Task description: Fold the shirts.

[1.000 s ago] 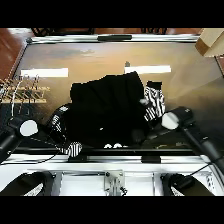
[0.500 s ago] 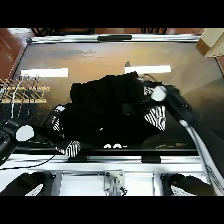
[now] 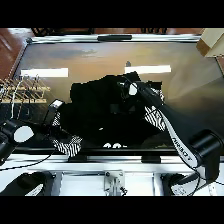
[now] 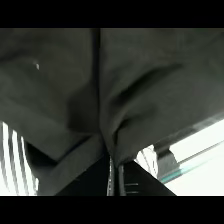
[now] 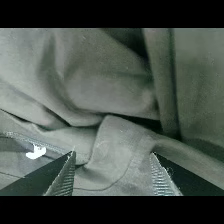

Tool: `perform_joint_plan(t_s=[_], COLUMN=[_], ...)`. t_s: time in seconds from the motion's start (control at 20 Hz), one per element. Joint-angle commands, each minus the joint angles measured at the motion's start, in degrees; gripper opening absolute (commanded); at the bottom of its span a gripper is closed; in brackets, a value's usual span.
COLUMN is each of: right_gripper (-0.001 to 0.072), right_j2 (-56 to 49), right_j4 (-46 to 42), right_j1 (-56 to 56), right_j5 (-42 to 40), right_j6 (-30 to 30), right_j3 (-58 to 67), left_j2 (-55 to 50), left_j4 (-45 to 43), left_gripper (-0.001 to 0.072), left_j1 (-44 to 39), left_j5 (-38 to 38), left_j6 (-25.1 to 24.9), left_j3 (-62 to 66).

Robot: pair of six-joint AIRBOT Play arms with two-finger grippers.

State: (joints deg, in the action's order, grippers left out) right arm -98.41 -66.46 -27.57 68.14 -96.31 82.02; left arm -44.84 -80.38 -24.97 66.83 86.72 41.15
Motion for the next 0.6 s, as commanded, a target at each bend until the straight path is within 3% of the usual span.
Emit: perform_joint_plan(t_s=[0.0, 0.15, 0.2, 0.25, 0.3, 0.35, 0.4, 0.55], right_gripper=[0.0576, 0.0573, 0.0468, 0.0306, 0.0235, 0.0224, 0.0057, 0.0061], right_j2=[-2.08, -3.45, -3.91, -4.04, -4.02, -3.98, -3.74, -1.05], right_j4=[-1.40, -1.70, -1.51, -1.86, -1.84, -1.53, -1.38, -1.84], right_j1=[-0.35, -0.76, -0.74, -0.74, -0.74, -0.74, -0.74, -0.70], right_j5=[2.10, 2.19, 2.25, 2.49, 2.47, 2.56, 3.76, 6.23], right_j6=[-2.40, -3.78, -4.46, -5.16, -5.51, -5.57, -5.57, -3.19], right_j3=[1.84, 1.84, 1.84, 1.84, 1.84, 1.84, 1.90, 2.40], left_j2=[0.13, 1.20, 1.86, 2.58, 3.37, 4.07, 4.57, 4.81], left_j4=[0.87, 0.85, 0.85, 0.83, 0.83, 0.83, 0.74, 0.42], left_gripper=[0.0051, 0.0051, 0.0052, 0.0051, 0.0051, 0.0051, 0.0051, 0.0051], left_j1=[-0.04, -0.04, -0.04, -0.04, -0.04, -0.04, -0.02, 0.09], left_j5=[-3.80, -3.82, -3.82, -3.82, -3.82, -3.82, -3.82, -3.87], left_j6=[0.15, 0.11, 0.07, -0.04, -0.04, -0.04, -0.04, -0.04], left_j3=[0.04, 0.04, 0.04, 0.04, 0.04, 0.04, 0.04, 0.02])
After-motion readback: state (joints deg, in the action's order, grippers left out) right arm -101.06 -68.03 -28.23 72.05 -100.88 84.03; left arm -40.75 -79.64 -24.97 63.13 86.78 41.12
